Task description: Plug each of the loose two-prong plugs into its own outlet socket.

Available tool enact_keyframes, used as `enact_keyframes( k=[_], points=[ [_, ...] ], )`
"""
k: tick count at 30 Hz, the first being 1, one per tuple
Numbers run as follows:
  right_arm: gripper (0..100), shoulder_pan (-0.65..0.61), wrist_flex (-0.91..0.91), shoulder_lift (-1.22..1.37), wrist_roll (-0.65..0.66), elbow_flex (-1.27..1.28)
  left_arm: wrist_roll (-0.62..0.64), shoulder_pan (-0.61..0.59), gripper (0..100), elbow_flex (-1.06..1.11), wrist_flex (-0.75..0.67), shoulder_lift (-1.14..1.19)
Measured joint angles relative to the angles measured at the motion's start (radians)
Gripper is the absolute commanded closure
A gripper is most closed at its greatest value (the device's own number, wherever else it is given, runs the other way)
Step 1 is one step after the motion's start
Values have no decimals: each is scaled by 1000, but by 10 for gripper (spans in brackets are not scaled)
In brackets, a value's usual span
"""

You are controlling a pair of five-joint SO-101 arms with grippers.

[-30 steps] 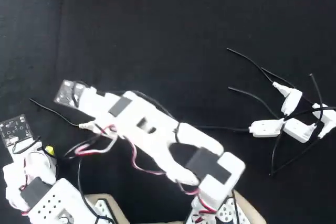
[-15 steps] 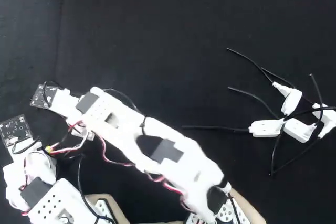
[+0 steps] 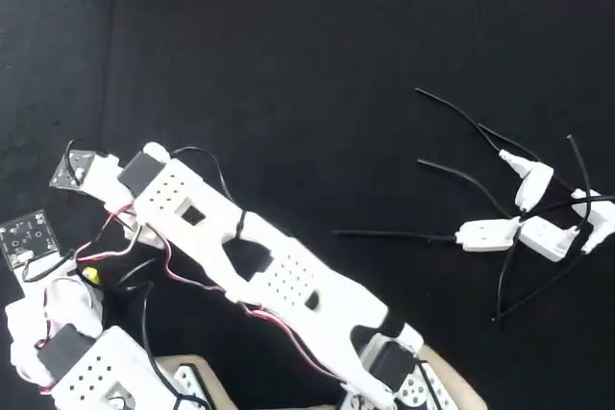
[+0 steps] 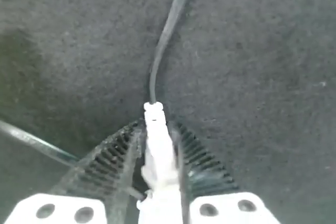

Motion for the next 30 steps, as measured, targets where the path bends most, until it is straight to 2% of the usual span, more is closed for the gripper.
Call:
enact_keyframes(
  k=[6,15,18,23,30],
  points=[
    [987,-3,78,106,14,-236,0,0,722,0,0,0],
    [987,21,81,71,-8,-259,0,0,722,0,0,0],
    [987,81,81,-66,-41,-169,0,0,722,0,0,0],
    [987,206,81,-385,-51,141,0,0,722,0,0,0],
    [987,468,81,-893,12,629,0,29,722,0,0,0]
  ],
)
